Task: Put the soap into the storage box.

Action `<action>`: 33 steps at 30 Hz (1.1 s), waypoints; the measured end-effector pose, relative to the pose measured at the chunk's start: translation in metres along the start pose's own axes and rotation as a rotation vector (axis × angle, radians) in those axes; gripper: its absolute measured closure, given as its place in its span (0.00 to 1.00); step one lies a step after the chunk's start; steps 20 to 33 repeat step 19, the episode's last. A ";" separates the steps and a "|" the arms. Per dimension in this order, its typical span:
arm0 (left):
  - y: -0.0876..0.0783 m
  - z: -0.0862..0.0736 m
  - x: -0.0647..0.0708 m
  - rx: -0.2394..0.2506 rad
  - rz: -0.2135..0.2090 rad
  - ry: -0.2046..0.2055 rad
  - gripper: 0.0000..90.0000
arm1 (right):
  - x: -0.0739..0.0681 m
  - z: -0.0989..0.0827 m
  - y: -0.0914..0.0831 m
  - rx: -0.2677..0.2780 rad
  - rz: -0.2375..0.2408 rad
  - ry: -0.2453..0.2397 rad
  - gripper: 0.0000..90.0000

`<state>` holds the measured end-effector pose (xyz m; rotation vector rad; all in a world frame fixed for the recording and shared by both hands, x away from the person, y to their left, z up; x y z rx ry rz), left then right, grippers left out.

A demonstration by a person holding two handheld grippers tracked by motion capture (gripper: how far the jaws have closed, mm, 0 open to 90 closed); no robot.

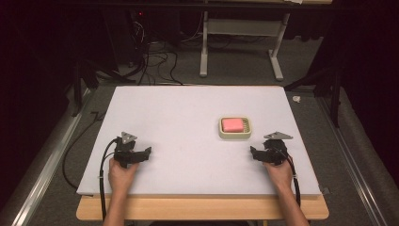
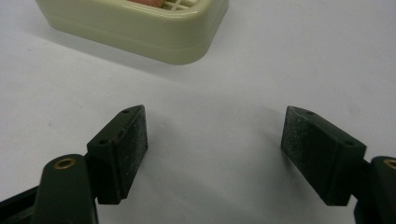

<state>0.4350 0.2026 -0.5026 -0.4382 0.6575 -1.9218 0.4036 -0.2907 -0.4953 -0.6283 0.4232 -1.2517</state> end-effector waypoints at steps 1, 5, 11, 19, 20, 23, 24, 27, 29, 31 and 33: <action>0.000 0.000 0.000 0.000 0.000 0.000 0.24 | 0.000 0.000 0.000 0.000 -0.003 -0.003 0.26; 0.000 0.000 0.000 0.000 0.000 0.001 0.24 | 0.002 0.000 0.001 -0.002 0.016 0.016 0.26; 0.000 0.000 0.000 0.000 0.001 0.001 0.24 | 0.002 -0.001 0.001 0.002 0.015 0.017 0.26; 0.000 0.000 0.000 0.000 0.001 0.001 0.24 | 0.002 -0.001 0.001 0.002 0.016 0.020 0.26; 0.000 0.000 0.000 0.000 0.001 0.001 0.24 | 0.002 -0.001 0.001 0.002 0.016 0.020 0.26; 0.000 0.000 0.000 0.000 0.001 0.001 0.24 | 0.002 -0.001 0.001 0.002 0.016 0.020 0.26; 0.000 0.000 0.000 0.000 0.001 0.001 0.24 | 0.002 -0.001 0.001 0.002 0.016 0.020 0.26; 0.000 0.000 0.000 0.000 0.001 0.001 0.24 | 0.002 -0.001 0.001 0.002 0.016 0.020 0.26; 0.000 0.000 0.000 0.000 0.001 0.001 0.24 | 0.002 -0.001 0.001 0.002 0.016 0.020 0.26; 0.000 0.000 0.000 0.000 0.001 0.001 0.24 | 0.002 -0.001 0.001 0.002 0.016 0.020 0.26; 0.000 0.000 0.000 0.000 0.001 0.001 0.24 | 0.002 -0.001 0.001 0.002 0.016 0.020 0.26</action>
Point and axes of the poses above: each handheld gripper's, and its own axes: y roughly forward along the jaws, z roughly out of its top, x roughly to its right, the point moved 2 cm from there along y, roughly forward along the jaws, and after that the axes turned 4 degrees about x, right-handed, at the moved point
